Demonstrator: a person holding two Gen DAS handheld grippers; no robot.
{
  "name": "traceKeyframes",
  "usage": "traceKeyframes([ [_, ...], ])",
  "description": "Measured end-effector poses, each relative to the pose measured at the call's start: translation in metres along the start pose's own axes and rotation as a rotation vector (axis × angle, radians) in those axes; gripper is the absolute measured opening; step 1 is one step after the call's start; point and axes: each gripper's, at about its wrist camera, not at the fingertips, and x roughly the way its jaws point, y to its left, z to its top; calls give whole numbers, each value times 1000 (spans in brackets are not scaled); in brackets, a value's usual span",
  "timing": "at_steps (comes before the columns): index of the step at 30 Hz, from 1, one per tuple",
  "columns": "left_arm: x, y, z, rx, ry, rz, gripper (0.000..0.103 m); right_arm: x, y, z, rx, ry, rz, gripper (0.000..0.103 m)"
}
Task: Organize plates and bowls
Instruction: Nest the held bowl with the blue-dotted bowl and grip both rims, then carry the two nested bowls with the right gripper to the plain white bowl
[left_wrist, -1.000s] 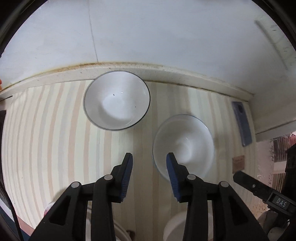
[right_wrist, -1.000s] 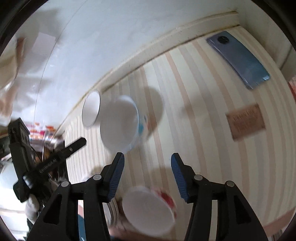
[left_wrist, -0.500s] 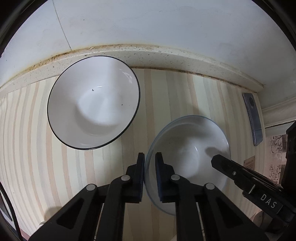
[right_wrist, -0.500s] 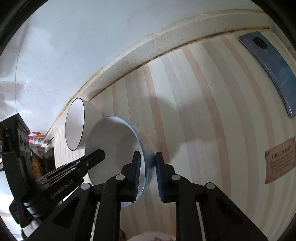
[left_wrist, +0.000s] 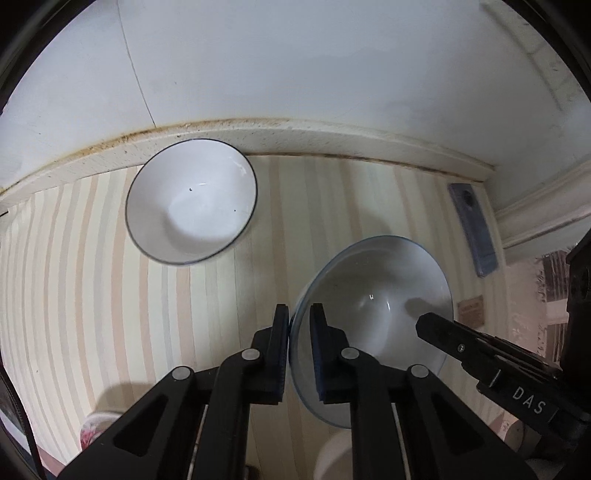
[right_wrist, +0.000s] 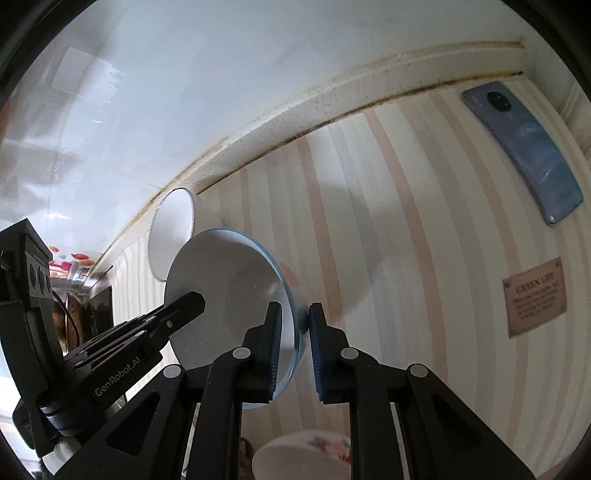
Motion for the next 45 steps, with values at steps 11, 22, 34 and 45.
traceKeyframes([
  [11,-49,-19,-54,63,17,-58,10,-64,-3,-59,13,-3,18,17],
  [22,-35,-29,-97,121,115,-49,10,-71,-23,-115,42,66,-10,17],
  [34,-8,-37,-115,159,172,7,10,-43,-43,-138,86,142,-22,17],
  [45,5,-38,-116,158,202,23,10,-34,-46,-136,93,170,-40,17],
])
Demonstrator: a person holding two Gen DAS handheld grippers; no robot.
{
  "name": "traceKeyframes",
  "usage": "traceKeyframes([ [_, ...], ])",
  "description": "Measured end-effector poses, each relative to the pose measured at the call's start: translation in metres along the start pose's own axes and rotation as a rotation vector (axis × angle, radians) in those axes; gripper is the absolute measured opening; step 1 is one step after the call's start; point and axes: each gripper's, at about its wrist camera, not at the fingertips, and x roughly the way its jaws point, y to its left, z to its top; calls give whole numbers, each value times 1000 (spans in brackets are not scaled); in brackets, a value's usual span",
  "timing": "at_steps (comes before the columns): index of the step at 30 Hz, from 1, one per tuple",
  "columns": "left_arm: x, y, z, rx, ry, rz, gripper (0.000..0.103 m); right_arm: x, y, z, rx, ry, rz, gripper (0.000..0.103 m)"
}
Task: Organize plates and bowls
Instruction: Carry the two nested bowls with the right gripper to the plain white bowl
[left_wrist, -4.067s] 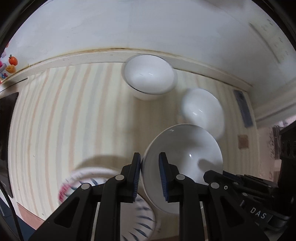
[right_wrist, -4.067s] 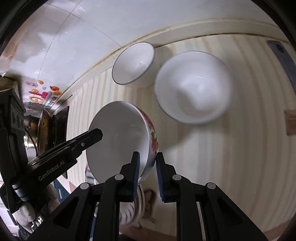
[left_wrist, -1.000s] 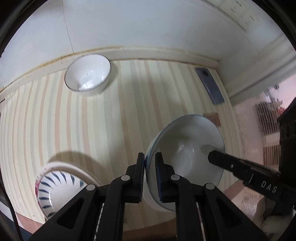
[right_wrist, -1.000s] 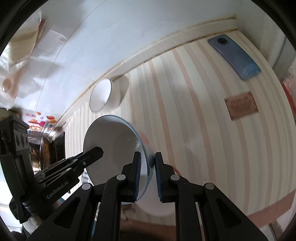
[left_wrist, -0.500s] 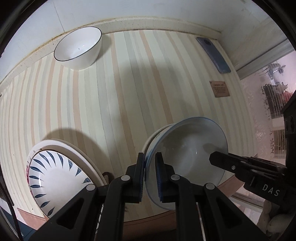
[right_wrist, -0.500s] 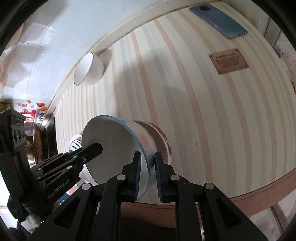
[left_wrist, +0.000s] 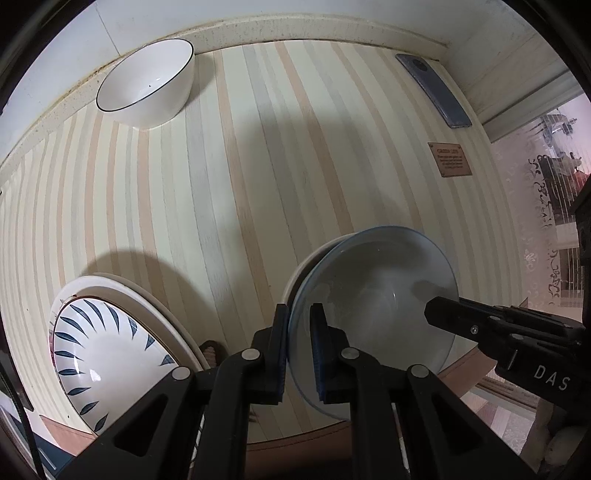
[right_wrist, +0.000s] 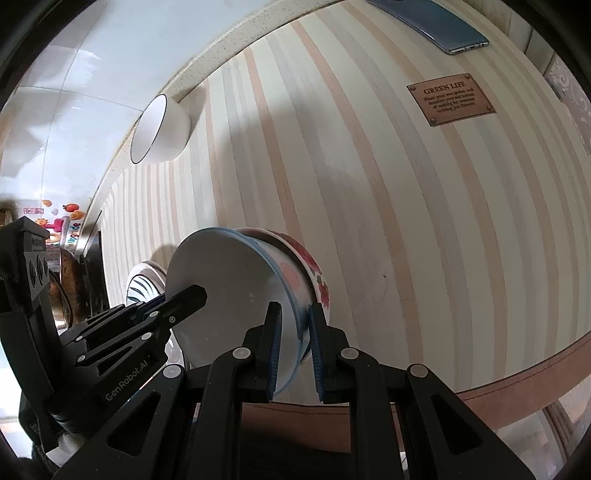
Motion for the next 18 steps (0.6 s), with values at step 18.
traceKeyframes([
  [18,-77,106,67,-254,-211,-21,25,-47,33,67,-20,-87,136,57],
])
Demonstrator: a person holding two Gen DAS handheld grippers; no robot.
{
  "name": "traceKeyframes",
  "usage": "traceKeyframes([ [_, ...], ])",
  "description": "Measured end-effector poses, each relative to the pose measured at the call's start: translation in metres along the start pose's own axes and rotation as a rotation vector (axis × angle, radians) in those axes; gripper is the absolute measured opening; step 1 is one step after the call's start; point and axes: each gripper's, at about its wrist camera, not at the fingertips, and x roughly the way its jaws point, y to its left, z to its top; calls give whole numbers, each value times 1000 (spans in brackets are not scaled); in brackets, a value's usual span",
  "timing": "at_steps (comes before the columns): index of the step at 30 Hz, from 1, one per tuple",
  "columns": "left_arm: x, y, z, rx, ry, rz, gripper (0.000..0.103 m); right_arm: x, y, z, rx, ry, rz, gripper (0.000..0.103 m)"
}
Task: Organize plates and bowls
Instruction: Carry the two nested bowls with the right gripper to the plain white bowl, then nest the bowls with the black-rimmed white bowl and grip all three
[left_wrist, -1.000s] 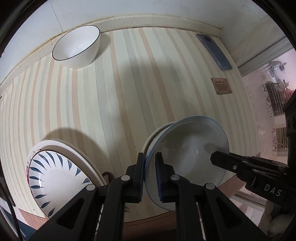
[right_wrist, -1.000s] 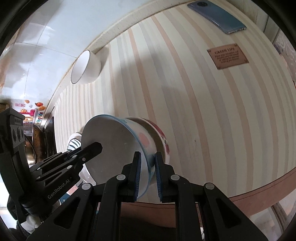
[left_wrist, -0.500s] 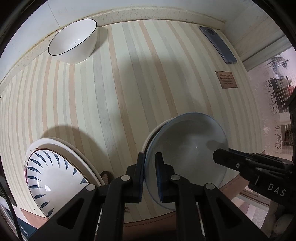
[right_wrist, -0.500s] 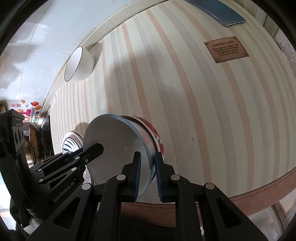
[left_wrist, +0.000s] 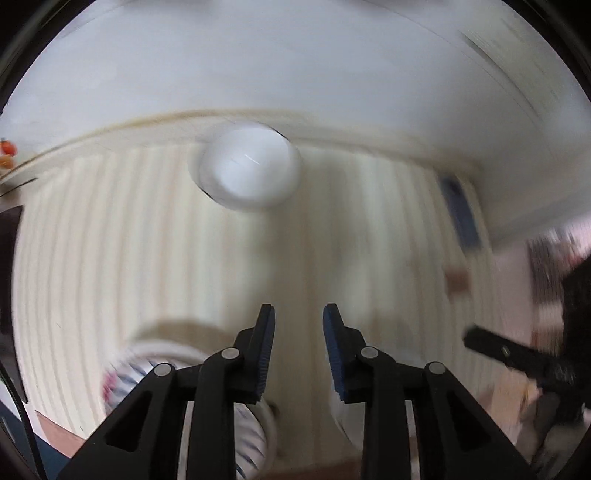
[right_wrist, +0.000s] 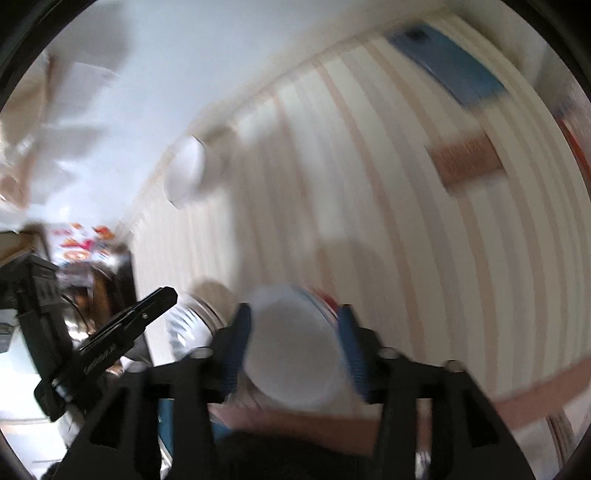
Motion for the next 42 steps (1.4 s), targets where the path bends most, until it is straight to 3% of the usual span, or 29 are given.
traceKeyframes([
  [6,43,71,72,-199,10,54,25,64,53,64,-66,-32,52,57],
  [14,107,95,110,-230,101,14,24,155,91,134,-83,9,51,55],
  [15,111,92,111,-215,94,37,23,166,92,139,-89,24,44,48],
  [16,114,90,111,-206,88,41,20,171,93,142,-90,35,38,34],
  [18,118,84,109,-185,95,50,9,182,92,145,-88,64,23,19],
  [30,105,66,97,-139,57,64,9,175,97,137,-126,40,-34,17],
  [42,48,30,55,-53,-2,8,9,111,97,93,-157,-32,-42,17],
])
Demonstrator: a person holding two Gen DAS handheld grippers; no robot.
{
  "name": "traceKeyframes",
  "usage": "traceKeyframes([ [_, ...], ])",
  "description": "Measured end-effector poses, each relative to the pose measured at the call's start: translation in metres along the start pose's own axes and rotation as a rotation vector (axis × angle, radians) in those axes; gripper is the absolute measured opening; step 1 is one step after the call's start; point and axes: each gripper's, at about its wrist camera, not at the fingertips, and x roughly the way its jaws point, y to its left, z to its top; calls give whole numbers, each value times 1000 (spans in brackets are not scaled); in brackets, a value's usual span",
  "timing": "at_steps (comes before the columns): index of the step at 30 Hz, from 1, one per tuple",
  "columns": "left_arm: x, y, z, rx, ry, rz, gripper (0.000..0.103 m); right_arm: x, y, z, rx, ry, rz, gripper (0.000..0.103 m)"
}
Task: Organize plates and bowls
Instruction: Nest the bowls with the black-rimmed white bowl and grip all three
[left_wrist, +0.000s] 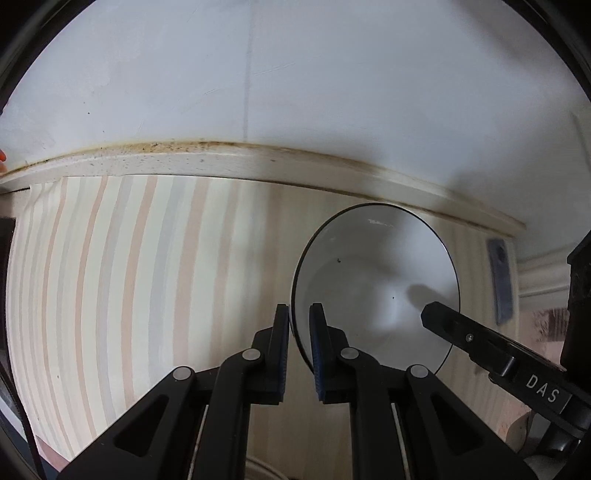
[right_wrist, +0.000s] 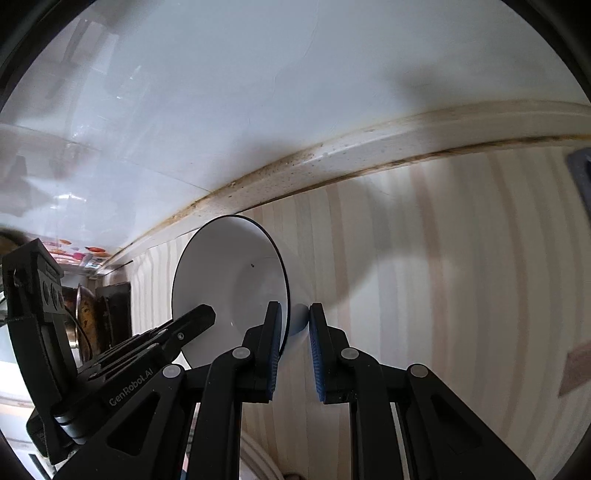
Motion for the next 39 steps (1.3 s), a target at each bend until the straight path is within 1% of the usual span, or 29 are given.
traceKeyframes([
  [8,-43,-30,-44,92,-43,-43,10,-70,-16,-57,15,-62,-4,17],
  [10,-47,-47,-56,115,-40,-56,10,-86,-20,-75,20,-77,-11,17],
  [15,-56,-73,-90,174,-28,-84,10,-127,-39,-117,47,-111,-20,17],
  [18,-58,-80,-109,203,-14,-88,11,-140,-51,-142,67,-114,-22,17],
  [24,-54,-88,-144,244,22,-88,11,-147,-68,-186,94,-96,-32,17],
  [27,-49,-90,-157,260,38,-77,11,-143,-76,-200,108,-82,-39,17],
  [32,-37,-92,-170,274,67,-56,11,-129,-90,-212,136,-57,-34,17],
  [39,-20,-95,-178,295,95,-22,11,-111,-103,-219,148,-29,-51,17],
])
